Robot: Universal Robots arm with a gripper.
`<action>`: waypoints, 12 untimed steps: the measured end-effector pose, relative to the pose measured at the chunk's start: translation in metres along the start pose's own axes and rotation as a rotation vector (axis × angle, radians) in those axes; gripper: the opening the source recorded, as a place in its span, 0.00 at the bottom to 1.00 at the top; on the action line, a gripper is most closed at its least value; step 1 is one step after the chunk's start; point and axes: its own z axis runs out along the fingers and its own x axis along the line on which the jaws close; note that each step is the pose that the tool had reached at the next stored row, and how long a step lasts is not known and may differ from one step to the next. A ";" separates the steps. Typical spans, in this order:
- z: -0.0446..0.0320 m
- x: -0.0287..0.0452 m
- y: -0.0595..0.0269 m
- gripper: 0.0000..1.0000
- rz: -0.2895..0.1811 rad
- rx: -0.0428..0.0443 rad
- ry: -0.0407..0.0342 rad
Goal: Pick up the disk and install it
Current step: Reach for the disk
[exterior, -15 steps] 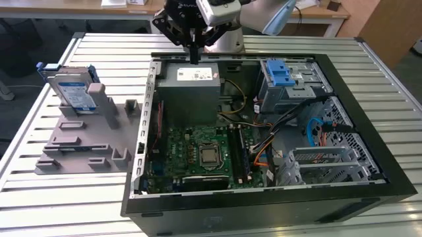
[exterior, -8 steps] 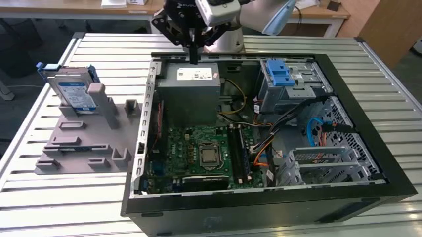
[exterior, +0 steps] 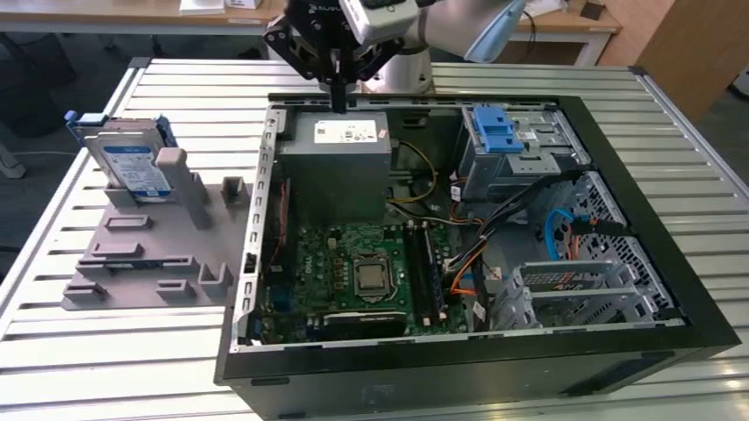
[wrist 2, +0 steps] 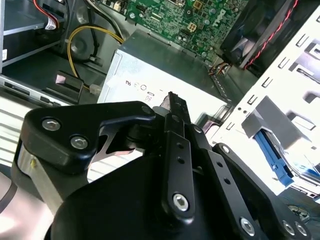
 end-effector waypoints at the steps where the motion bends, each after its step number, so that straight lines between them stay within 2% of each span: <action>1: 0.0000 0.0007 0.0005 0.11 0.000 0.0000 0.0000; 12: 0.0000 0.0114 0.0047 0.11 0.000 0.0000 0.0000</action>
